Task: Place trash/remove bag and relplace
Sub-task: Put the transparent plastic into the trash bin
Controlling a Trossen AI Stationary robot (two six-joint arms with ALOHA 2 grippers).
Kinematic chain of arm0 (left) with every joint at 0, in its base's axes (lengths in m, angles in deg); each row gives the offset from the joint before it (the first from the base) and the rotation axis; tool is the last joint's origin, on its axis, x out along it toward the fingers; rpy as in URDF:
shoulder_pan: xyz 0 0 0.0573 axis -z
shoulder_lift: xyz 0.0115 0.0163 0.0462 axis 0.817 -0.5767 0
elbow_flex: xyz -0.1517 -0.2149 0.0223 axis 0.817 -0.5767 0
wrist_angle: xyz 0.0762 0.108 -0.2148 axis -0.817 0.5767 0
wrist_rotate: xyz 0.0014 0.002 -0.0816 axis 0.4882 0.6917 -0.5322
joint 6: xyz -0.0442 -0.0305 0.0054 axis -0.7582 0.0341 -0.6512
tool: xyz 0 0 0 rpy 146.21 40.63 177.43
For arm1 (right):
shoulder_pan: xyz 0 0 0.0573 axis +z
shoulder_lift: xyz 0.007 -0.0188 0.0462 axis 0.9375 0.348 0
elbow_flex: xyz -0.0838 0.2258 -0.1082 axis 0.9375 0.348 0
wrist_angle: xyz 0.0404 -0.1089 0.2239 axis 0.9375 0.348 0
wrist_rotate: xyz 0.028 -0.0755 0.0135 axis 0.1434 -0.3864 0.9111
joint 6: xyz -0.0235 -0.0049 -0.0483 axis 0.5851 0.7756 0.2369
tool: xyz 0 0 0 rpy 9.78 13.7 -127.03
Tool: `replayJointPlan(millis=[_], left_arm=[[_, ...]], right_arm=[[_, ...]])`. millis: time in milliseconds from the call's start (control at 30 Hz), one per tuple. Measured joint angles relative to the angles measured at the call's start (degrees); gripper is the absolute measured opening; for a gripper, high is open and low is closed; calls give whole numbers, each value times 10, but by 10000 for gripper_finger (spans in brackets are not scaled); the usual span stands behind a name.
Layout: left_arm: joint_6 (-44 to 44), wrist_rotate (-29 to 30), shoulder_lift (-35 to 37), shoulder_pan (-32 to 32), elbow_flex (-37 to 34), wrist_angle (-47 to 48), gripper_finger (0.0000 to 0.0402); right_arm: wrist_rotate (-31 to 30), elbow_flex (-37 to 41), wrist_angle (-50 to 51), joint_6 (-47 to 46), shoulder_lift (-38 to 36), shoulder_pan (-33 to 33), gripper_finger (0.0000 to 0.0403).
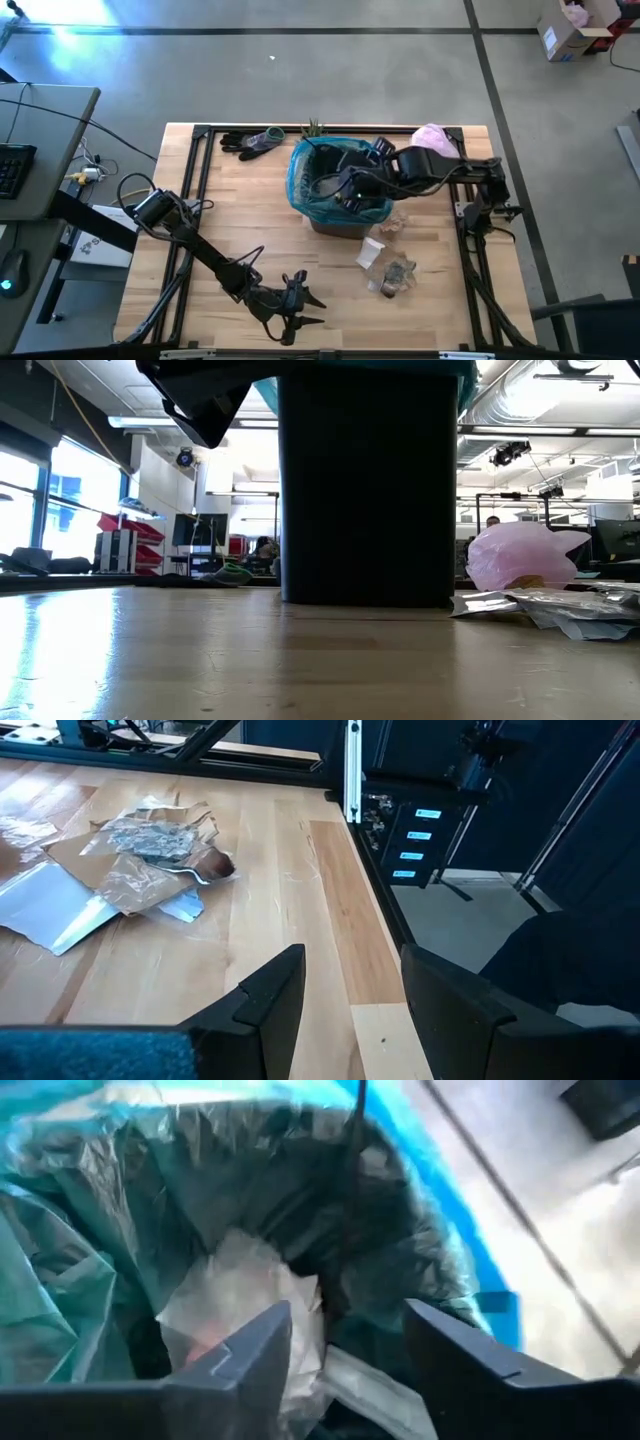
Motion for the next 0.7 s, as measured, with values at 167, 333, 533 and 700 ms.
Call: replayJointPlan(millis=[167, 333, 533, 700], left_arm=[[-4, 0, 0, 0, 0, 0, 152], [-4, 2, 0, -1, 0, 0, 152], [-4, 2, 0, -14, 0, 0, 152], [-1, -11, 0, -31, 0, 0, 152]], right_arm=[[-73, -24, 7, -3, 0, 40, 198], [-110, -59, 15, -21, -1, 106, 199], [-109, -59, 26, -91, -1, 218, 199], [-107, 2, 37, -217, -1, 311, 199]])
